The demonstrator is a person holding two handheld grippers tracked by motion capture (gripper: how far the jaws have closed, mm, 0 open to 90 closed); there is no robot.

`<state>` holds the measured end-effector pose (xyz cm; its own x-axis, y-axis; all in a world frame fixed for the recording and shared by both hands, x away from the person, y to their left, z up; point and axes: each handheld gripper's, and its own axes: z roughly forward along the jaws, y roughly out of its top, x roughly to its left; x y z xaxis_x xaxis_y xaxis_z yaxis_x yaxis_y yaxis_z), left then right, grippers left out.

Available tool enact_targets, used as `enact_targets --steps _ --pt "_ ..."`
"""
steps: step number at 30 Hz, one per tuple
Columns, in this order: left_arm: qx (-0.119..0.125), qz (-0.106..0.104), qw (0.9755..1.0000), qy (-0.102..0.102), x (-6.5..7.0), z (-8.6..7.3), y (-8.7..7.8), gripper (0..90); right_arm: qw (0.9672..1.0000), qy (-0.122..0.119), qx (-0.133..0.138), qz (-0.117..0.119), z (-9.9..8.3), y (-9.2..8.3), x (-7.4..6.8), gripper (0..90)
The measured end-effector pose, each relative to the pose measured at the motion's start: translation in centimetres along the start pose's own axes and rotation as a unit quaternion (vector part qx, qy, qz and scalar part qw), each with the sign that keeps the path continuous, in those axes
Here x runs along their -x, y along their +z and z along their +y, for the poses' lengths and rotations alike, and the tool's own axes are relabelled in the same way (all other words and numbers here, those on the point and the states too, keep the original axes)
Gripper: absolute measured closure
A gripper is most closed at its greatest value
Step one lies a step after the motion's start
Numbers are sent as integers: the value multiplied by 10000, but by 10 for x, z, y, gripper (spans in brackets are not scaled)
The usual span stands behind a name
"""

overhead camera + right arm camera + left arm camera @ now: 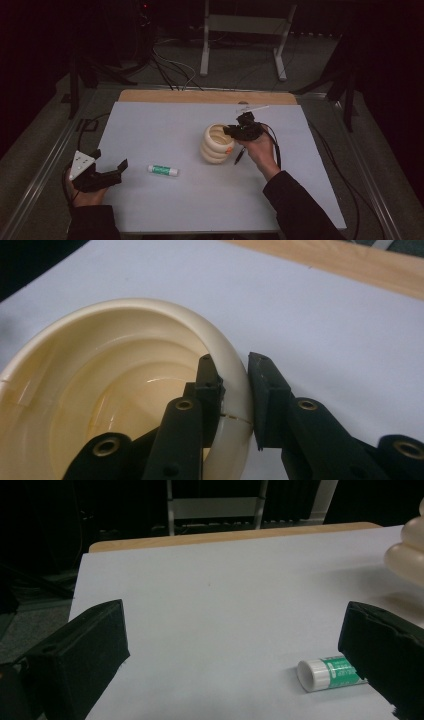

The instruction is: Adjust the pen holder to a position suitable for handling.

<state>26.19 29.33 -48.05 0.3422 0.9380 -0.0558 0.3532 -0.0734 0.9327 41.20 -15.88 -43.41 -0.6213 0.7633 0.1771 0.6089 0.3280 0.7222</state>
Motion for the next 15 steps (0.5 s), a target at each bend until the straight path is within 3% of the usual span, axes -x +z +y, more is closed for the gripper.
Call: enact_targets --steps 7,15 --pt "4 -4 10000 -13 0 0 0 1 9998 -150 -137 -26 -8 8 -10 765" --pt "-12 -9 10000 -3 0 0 0 1 9981 -485 -322 -206 -15 19 -27 763"
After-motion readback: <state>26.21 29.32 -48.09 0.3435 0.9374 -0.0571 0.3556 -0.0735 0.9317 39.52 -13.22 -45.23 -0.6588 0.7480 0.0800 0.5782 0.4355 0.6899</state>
